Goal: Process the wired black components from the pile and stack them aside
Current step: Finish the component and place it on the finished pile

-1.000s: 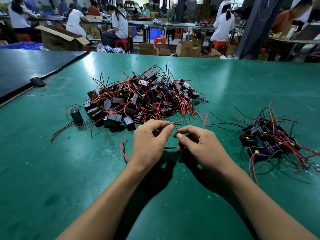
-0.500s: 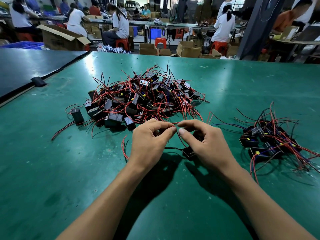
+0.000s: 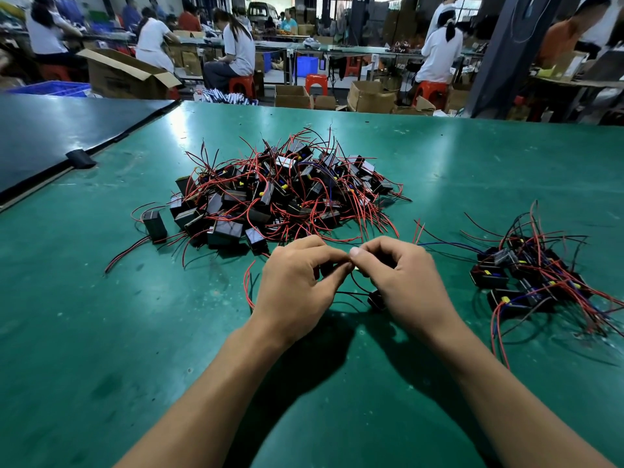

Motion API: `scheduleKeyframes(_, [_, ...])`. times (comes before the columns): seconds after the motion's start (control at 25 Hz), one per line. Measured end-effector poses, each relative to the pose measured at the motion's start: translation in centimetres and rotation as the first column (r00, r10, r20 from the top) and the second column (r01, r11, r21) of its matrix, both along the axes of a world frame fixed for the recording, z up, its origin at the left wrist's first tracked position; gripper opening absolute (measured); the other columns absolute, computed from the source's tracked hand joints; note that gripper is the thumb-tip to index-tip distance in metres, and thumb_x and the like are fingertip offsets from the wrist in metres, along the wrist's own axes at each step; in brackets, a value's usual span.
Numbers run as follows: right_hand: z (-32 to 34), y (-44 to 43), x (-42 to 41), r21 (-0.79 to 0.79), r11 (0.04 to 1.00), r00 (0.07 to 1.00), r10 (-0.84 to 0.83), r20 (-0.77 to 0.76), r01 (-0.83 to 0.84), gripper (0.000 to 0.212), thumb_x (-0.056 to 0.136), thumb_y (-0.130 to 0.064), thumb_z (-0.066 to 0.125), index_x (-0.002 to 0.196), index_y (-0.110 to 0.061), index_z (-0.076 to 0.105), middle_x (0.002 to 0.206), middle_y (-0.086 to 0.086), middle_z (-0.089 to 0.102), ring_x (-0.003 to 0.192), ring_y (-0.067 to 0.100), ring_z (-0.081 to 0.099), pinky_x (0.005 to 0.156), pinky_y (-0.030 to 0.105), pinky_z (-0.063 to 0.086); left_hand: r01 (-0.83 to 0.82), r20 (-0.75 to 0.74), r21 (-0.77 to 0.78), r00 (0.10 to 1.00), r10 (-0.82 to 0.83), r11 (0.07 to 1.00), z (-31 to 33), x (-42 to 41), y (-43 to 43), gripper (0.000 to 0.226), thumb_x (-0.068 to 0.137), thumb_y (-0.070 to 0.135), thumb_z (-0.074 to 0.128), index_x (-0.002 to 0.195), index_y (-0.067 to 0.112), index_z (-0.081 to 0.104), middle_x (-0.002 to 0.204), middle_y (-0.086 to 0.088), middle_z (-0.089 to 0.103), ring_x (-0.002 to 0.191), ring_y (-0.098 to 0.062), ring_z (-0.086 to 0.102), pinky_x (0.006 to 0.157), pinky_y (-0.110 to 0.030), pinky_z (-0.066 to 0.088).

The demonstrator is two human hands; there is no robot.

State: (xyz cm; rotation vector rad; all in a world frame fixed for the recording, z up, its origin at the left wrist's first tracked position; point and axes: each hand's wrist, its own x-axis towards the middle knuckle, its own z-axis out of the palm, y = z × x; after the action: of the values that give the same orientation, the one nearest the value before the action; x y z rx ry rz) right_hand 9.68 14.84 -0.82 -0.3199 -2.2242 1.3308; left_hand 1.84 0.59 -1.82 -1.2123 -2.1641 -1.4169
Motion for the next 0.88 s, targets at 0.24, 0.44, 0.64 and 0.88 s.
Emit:
scheduleKeyframes(0.24, [0.0,0.7,0.5,0.072,0.992,0.993,0.11,-0.051,-0.106,0.004,0.088,-0.022,0.075,0.089,-0.024,0.071,0.07,-0.014,0.065,0.053,0.004,0.048,0.055,0.027,0.046,0.013,0.122,0.015,0.992,-0.015,1.0,0.1,0.0,0.1,0.006,0.082,0.015,0.078,0.088,0.014,0.079,0.071,0.004,0.06,0.06,-0.007,0.053,0.057,-0.025,0.045])
scheduleKeyframes(0.44, [0.1,2.5,0.7,0.278,0.942,0.971,0.222,-0.09,-0.189,0.011,0.083,-0.021,0.079,0.094,-0.019,0.079,0.092,-0.01,0.071,0.069,0.01,0.06,0.066,0.016,0.045,0.059,0.211,0.017,0.976,-0.061,0.998,0.4,0.1,0.0,0.006,0.081,0.014,0.078,0.087,0.013,0.078,0.072,0.002,0.061,0.062,-0.004,0.052,0.059,-0.017,0.041])
scheduleKeyframes(0.64, [-0.2,2.2,0.6,0.28,0.944,0.972,0.211,-0.103,-0.176,0.004,0.085,-0.018,0.077,0.087,-0.021,0.077,0.082,-0.011,0.069,0.064,0.003,0.057,0.062,0.011,0.039,0.071,0.234,0.019,0.97,-0.074,0.997,0.4,0.0,-0.1,0.005,0.081,0.013,0.078,0.086,0.014,0.079,0.071,0.003,0.061,0.062,-0.002,0.051,0.059,-0.014,0.04])
scheduleKeyframes(0.88, [0.0,2.0,0.5,0.418,0.902,0.993,0.118,0.004,-0.109,0.014,0.091,-0.024,0.071,0.079,-0.023,0.066,0.073,-0.01,0.064,0.066,0.002,0.055,0.063,0.014,0.041,0.029,0.026,-0.038,0.999,-0.028,0.999,-0.2,-0.1,0.0,0.007,0.083,0.02,0.076,0.088,0.016,0.079,0.071,0.006,0.063,0.061,-0.01,0.057,0.058,-0.036,0.049])
